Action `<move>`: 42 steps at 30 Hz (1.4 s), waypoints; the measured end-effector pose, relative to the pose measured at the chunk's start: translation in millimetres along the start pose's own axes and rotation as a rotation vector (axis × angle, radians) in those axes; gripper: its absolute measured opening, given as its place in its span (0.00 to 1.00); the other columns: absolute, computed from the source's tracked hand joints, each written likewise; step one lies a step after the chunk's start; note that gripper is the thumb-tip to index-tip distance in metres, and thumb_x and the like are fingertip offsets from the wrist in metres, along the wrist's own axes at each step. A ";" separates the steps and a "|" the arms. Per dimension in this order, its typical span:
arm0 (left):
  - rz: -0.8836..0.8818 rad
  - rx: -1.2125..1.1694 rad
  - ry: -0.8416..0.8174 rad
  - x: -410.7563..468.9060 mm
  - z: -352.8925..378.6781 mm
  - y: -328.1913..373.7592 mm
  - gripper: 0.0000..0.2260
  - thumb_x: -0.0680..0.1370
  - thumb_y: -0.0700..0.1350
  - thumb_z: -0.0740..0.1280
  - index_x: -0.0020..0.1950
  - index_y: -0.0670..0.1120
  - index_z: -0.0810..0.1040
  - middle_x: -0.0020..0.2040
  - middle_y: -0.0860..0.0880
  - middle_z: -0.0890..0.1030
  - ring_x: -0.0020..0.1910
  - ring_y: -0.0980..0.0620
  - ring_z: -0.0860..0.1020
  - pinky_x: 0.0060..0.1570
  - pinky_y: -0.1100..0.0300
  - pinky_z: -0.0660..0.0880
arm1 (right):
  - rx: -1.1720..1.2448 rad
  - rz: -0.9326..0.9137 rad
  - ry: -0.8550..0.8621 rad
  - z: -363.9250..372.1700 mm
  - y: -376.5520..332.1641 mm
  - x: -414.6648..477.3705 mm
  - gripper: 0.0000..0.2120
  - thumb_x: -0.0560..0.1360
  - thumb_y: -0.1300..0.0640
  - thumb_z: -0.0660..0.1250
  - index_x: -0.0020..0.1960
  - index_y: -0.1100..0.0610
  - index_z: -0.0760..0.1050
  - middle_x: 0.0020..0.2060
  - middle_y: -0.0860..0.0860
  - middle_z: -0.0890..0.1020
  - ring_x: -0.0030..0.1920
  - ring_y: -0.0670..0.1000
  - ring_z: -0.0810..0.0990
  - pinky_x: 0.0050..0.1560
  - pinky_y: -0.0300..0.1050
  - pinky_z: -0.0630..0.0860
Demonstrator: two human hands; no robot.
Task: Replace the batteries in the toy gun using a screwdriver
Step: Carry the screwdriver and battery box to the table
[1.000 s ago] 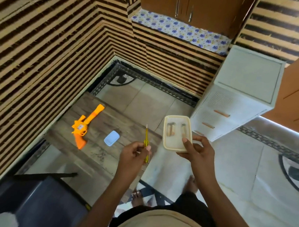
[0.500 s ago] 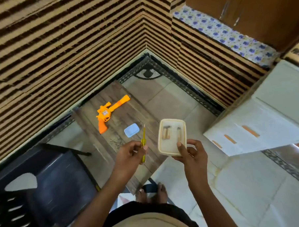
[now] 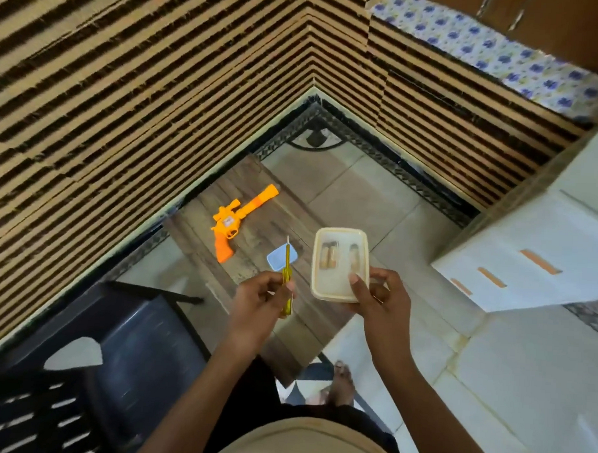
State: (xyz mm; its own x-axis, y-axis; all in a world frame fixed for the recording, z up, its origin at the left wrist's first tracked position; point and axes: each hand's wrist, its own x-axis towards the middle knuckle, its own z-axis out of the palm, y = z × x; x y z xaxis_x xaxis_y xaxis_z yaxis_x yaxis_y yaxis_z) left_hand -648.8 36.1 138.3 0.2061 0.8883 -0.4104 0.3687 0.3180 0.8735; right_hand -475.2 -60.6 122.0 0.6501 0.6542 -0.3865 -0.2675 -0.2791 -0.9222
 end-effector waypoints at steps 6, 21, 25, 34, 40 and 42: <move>0.025 0.044 -0.138 48.5 -14.6 -0.2 0.06 0.81 0.43 0.73 0.52 0.40 0.85 0.43 0.42 0.87 0.37 0.53 0.81 0.37 0.55 0.81 | 0.003 0.032 0.173 28.3 5.5 -1.3 0.12 0.78 0.55 0.74 0.58 0.55 0.76 0.53 0.46 0.85 0.52 0.48 0.87 0.42 0.47 0.86; 0.053 0.167 -0.646 184.8 -100.8 8.3 0.04 0.81 0.41 0.72 0.49 0.42 0.85 0.39 0.49 0.85 0.36 0.61 0.81 0.34 0.65 0.78 | 0.207 0.110 0.651 188.9 15.2 -41.5 0.18 0.79 0.56 0.73 0.64 0.57 0.71 0.55 0.61 0.85 0.53 0.58 0.87 0.51 0.55 0.86; 0.094 0.219 -0.727 191.7 -109.5 11.1 0.04 0.82 0.42 0.71 0.50 0.43 0.84 0.43 0.46 0.87 0.39 0.61 0.83 0.33 0.65 0.78 | 0.259 0.102 0.730 215.6 16.8 -55.3 0.17 0.79 0.56 0.73 0.64 0.57 0.71 0.52 0.60 0.86 0.52 0.56 0.88 0.47 0.49 0.86; 0.118 0.283 -0.747 196.9 -128.3 -2.9 0.03 0.82 0.44 0.72 0.51 0.45 0.85 0.45 0.44 0.88 0.44 0.54 0.83 0.36 0.61 0.80 | 0.278 0.093 0.765 230.1 32.4 -49.4 0.14 0.79 0.55 0.73 0.61 0.56 0.73 0.54 0.59 0.86 0.53 0.56 0.87 0.50 0.55 0.87; 0.137 0.297 -0.645 209.1 -152.7 -13.4 0.05 0.82 0.42 0.71 0.49 0.42 0.84 0.39 0.50 0.87 0.38 0.60 0.83 0.35 0.60 0.82 | 0.353 0.133 0.705 228.6 54.4 -17.5 0.15 0.79 0.55 0.73 0.62 0.59 0.74 0.53 0.58 0.86 0.52 0.54 0.88 0.47 0.50 0.87; 0.125 0.298 -0.626 217.8 -154.7 -19.7 0.05 0.82 0.41 0.71 0.50 0.40 0.84 0.38 0.51 0.86 0.37 0.62 0.82 0.33 0.62 0.80 | 0.332 0.147 0.713 228.8 60.9 -9.2 0.16 0.79 0.54 0.73 0.63 0.59 0.74 0.54 0.59 0.85 0.53 0.54 0.88 0.47 0.49 0.87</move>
State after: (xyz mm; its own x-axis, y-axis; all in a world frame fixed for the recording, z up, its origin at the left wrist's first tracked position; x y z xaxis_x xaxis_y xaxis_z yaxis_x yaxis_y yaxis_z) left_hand -751.4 274.5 72.2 0.7132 0.5260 -0.4633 0.5223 0.0421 0.8518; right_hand -660.2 77.3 67.9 0.8597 -0.0115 -0.5106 -0.5107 -0.0306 -0.8592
